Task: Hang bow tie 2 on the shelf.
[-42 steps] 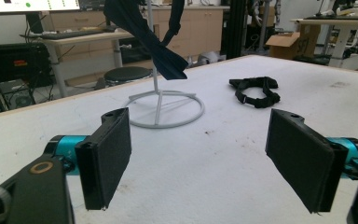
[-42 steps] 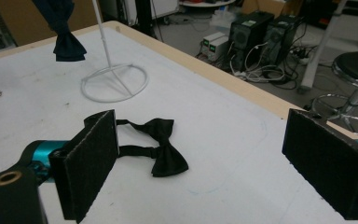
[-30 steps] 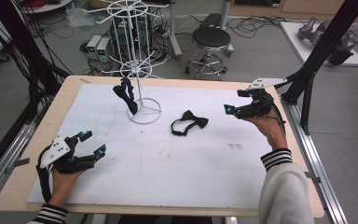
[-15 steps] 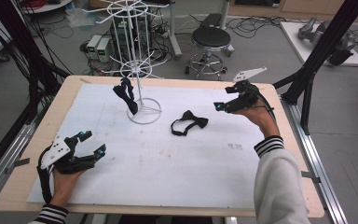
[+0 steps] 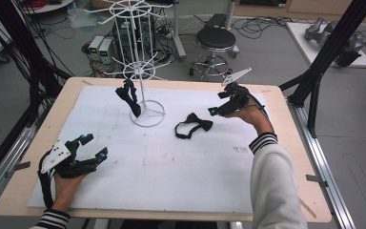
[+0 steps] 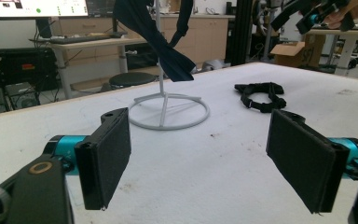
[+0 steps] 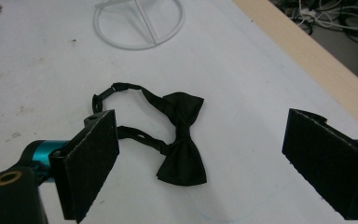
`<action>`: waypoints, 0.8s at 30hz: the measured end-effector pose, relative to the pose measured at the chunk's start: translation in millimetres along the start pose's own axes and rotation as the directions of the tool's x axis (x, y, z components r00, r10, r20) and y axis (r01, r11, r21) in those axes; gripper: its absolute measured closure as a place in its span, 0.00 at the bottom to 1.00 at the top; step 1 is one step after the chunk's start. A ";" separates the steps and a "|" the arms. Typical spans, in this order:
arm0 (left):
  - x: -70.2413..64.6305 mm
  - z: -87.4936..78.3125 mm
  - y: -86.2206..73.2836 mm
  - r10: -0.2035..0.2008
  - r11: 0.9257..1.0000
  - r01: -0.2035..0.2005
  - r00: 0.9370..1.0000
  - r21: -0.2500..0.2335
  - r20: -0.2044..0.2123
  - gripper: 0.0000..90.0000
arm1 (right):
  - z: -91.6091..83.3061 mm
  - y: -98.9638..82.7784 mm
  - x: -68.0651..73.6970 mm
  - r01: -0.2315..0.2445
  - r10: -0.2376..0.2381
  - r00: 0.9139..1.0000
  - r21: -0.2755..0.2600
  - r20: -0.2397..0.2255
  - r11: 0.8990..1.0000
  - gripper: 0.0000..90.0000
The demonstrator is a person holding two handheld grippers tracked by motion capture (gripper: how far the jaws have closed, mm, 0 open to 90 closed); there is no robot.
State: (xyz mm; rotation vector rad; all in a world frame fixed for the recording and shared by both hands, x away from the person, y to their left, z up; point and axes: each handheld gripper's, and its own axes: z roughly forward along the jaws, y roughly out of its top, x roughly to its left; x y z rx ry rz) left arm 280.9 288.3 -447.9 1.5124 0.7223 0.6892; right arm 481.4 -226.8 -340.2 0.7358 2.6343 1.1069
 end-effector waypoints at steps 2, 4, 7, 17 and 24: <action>0.2 0.2 -0.1 0.003 1.000 -0.003 1.000 0.001 0.006 0.25 | 7.3 0.4 -1.1 0.001 -0.001 1.000 0.007 -0.006 1.000 0.11; -0.4 0.4 -0.3 0.002 1.000 -0.002 1.000 -0.007 0.008 0.25 | 14.7 1.2 -2.3 0.004 -0.004 1.000 0.016 -0.016 1.000 0.11; 0.0 0.3 -0.4 0.002 1.000 -0.002 1.000 -0.004 0.007 0.25 | 24.9 4.0 -3.4 0.021 -0.019 0.999 0.058 -0.035 0.998 0.11; 0.2 0.4 -0.7 -0.003 1.000 0.003 1.000 -0.003 0.010 0.25 | 47.9 14.5 -6.6 0.062 -0.058 0.998 0.154 -0.029 0.986 0.11; -0.1 1.0 -1.2 -0.002 1.000 0.002 1.000 0.002 0.009 0.25 | 60.1 13.6 -5.7 0.074 -0.073 0.997 0.224 -0.014 0.972 0.19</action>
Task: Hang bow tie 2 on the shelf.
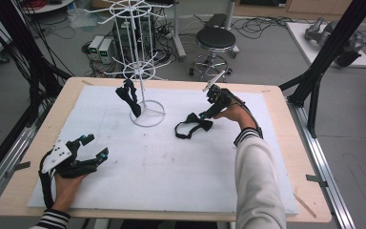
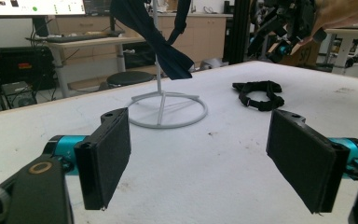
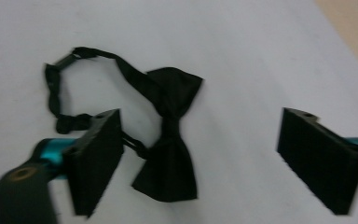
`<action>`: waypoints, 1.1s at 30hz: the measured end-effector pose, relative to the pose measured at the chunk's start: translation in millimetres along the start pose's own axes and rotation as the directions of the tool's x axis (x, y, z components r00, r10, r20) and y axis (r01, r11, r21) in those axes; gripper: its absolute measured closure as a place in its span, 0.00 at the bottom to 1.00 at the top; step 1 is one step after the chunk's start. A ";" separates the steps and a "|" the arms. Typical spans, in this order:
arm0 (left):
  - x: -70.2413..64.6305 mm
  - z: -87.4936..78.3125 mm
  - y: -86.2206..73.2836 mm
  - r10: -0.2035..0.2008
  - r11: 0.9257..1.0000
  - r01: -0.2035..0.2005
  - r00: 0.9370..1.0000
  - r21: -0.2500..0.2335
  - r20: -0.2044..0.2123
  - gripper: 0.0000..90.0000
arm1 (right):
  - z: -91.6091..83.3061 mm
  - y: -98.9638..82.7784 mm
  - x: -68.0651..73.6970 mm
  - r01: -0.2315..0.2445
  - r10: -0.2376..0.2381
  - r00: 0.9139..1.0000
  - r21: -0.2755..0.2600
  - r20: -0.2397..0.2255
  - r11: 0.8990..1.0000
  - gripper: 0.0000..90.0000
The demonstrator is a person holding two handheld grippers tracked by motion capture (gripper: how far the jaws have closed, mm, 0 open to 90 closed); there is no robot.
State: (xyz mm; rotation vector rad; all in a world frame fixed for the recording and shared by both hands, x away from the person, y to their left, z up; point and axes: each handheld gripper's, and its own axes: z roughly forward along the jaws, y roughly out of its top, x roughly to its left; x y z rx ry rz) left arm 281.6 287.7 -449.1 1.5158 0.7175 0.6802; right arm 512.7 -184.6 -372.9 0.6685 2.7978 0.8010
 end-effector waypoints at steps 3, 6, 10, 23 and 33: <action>-0.2 -0.4 0.0 0.001 1.000 -0.001 1.000 0.000 0.000 0.25 | 7.5 3.3 2.1 0.021 -0.021 1.000 0.009 0.006 1.000 0.19; -0.4 -0.3 -0.5 0.001 1.000 -0.001 1.000 0.006 0.001 0.25 | 14.5 4.0 2.7 0.008 -0.008 1.000 0.035 0.005 0.999 0.19; -0.4 -0.1 -1.6 -0.003 1.000 0.003 1.000 0.009 -0.003 0.25 | 22.2 4.7 4.8 0.023 -0.024 1.000 0.069 0.000 0.997 0.20; -0.6 -0.1 -1.7 0.001 1.000 -0.001 1.000 0.010 0.000 0.25 | 34.1 11.1 10.7 0.028 -0.032 0.999 0.114 0.037 0.993 0.37; -0.6 -0.4 -1.8 0.001 1.000 -0.001 1.000 0.009 -0.002 0.25 | 40.1 11.0 13.0 0.038 -0.040 0.999 0.161 0.011 0.986 0.49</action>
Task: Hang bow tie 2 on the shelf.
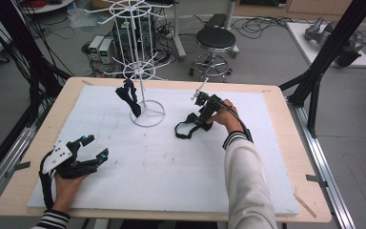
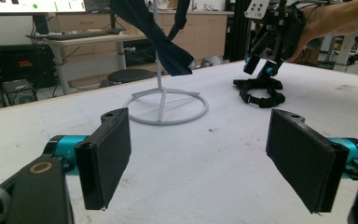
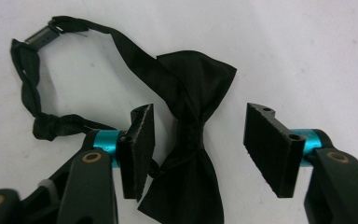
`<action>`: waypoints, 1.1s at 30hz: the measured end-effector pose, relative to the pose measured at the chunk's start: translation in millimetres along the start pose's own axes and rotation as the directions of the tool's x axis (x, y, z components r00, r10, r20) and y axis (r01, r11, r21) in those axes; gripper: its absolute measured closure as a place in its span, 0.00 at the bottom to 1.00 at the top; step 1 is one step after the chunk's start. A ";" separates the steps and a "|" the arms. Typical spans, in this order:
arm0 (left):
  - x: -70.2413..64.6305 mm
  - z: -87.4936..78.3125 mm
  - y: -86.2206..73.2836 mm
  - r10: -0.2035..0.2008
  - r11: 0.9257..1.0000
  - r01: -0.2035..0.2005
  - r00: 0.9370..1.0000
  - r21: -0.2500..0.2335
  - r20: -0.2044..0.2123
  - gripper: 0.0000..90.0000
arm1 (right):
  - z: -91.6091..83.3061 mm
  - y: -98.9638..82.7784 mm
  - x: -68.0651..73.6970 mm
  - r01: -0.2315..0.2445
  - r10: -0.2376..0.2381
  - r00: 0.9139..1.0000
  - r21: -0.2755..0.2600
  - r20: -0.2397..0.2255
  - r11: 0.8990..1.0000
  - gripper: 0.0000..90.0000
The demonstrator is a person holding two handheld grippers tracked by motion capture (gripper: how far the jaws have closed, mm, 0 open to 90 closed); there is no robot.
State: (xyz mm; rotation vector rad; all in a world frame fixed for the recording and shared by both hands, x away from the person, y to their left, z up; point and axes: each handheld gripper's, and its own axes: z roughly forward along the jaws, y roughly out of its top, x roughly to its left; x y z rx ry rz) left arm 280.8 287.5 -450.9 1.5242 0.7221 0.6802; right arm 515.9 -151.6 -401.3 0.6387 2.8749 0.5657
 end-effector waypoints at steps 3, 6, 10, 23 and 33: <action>-0.1 0.1 0.0 0.001 1.000 -0.001 1.000 0.001 0.000 0.25 | 2.5 -0.3 -0.1 -0.007 0.007 1.000 0.013 -0.003 1.000 0.49; 0.1 -0.1 0.0 0.000 1.000 0.000 1.000 0.001 0.000 0.25 | 4.5 -0.7 -0.8 -0.016 0.017 1.000 0.026 -0.010 1.000 0.50; 0.2 -0.1 0.0 0.001 1.000 -0.001 1.000 0.001 0.001 0.25 | 7.6 -1.2 -1.6 -0.033 0.034 0.999 0.040 -0.022 0.999 0.53; 0.6 -0.2 -0.2 0.000 1.000 0.000 1.000 0.002 0.003 0.25 | 11.0 -2.3 -1.5 -0.059 0.062 0.997 0.065 -0.049 0.996 0.71; 0.5 -0.3 -0.1 0.000 1.000 0.000 1.000 0.001 0.003 0.25 | 10.4 1.1 1.2 -0.037 0.042 0.998 0.089 -0.056 0.995 0.85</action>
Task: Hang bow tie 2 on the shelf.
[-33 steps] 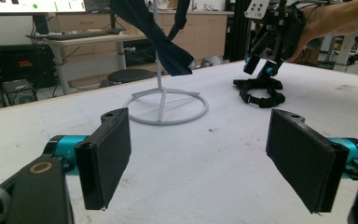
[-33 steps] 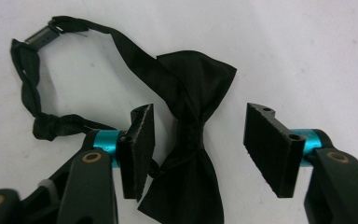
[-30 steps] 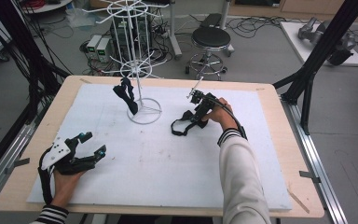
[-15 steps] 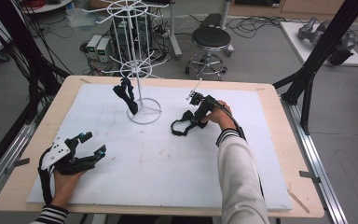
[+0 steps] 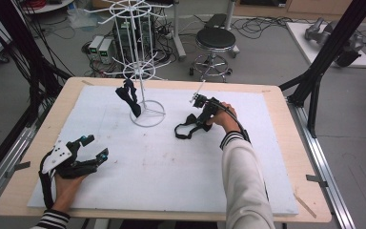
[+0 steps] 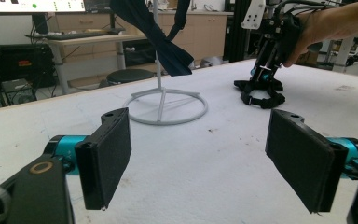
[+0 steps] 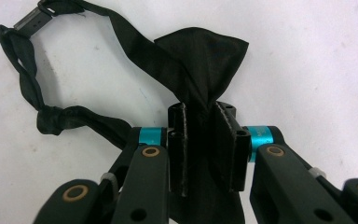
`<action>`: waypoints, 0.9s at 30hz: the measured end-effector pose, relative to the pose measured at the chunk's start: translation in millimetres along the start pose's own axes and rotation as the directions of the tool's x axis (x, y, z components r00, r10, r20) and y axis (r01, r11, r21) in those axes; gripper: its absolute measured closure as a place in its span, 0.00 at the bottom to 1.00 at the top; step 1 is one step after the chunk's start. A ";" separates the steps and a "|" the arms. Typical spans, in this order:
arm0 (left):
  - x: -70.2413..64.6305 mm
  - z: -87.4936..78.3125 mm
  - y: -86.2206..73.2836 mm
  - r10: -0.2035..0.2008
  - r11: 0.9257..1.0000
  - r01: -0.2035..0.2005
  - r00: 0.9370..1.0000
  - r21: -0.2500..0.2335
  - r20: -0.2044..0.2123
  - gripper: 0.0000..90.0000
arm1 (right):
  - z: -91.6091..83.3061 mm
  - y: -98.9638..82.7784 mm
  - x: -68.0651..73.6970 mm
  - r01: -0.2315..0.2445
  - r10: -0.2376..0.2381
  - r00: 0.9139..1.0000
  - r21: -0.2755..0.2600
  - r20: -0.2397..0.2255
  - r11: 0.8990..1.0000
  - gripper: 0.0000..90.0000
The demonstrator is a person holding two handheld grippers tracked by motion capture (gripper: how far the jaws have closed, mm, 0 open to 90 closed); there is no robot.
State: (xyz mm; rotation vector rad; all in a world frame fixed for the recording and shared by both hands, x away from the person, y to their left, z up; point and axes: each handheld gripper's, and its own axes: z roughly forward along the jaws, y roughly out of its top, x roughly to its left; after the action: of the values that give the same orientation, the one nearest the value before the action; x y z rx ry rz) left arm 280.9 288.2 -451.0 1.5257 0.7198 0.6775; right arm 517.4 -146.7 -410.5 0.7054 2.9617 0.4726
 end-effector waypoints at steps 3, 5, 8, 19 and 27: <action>0.0 0.1 -0.1 0.000 1.000 0.000 1.000 -0.001 -0.001 0.25 | -0.2 0.1 0.3 0.009 -0.009 1.000 0.003 0.000 1.000 0.85; 0.0 0.0 -0.1 -0.001 1.000 0.001 1.000 -0.002 0.000 0.25 | -0.3 0.0 0.4 0.004 -0.004 1.000 0.003 -0.003 1.000 0.85; 0.0 0.0 -0.1 -0.002 1.000 0.002 1.000 0.000 0.000 0.25 | -1.6 -0.3 -0.1 0.003 -0.003 1.000 -0.006 -0.010 1.000 0.85; 0.0 0.2 -0.1 -0.005 1.000 0.005 1.000 0.001 -0.003 0.25 | -16.0 -0.3 0.6 -0.015 0.010 0.999 -0.116 -0.038 0.993 0.85; -0.3 0.2 -0.3 -0.005 1.000 0.005 1.000 0.000 -0.008 0.25 | -36.1 -0.6 2.5 -0.013 0.001 0.999 -0.248 -0.049 0.969 0.85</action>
State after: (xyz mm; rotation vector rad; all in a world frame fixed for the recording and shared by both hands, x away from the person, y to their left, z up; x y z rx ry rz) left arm 280.8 287.8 -451.3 1.5208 0.7297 0.6802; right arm 510.3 -156.3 -376.3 0.6855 2.8697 0.8551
